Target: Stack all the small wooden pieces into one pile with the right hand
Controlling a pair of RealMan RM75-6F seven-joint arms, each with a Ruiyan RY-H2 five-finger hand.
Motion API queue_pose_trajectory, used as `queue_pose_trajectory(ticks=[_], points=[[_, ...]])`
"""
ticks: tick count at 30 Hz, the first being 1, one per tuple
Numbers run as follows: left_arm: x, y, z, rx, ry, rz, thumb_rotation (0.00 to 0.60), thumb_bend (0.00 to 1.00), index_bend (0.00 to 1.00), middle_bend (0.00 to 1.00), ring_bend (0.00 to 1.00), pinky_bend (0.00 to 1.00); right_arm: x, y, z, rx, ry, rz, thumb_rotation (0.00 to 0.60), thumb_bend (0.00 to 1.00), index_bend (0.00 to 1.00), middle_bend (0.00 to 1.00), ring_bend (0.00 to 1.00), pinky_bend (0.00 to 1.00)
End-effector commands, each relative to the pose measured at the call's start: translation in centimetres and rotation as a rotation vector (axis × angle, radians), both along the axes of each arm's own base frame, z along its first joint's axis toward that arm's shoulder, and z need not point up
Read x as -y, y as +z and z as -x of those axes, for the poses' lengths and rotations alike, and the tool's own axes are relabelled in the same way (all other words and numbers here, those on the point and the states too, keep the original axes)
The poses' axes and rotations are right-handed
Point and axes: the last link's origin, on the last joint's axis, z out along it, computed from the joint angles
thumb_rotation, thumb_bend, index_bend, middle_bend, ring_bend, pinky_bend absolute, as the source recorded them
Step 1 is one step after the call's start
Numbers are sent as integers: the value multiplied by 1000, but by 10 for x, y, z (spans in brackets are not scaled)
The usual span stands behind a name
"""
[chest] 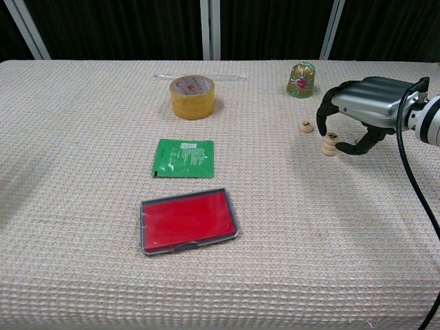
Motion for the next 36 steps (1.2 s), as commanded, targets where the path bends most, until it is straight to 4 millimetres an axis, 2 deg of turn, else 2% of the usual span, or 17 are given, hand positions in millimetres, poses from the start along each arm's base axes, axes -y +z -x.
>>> queue_pose_trajectory(ticks=[1, 7, 18, 36], points=[[0, 0, 0, -1, 0, -1, 600, 0, 223, 201, 178, 234, 0, 3, 0, 7, -1, 8, 600, 357, 379, 287, 90, 135], [0, 0, 0, 2, 0, -1, 600, 0, 223, 201, 178, 234, 0, 13, 7, 15, -34, 35, 600, 357, 358, 281, 90, 133], [1, 0, -1, 0, -3, -2, 600, 0, 223, 201, 178, 234, -2, 1, 12, -23, -50, -1, 600, 358, 357, 274, 90, 129], [-1, -2, -2, 1, -7, 2, 600, 0, 223, 201, 178, 234, -9, 1, 12, -26, -44, -6, 600, 358, 357, 274, 90, 125]])
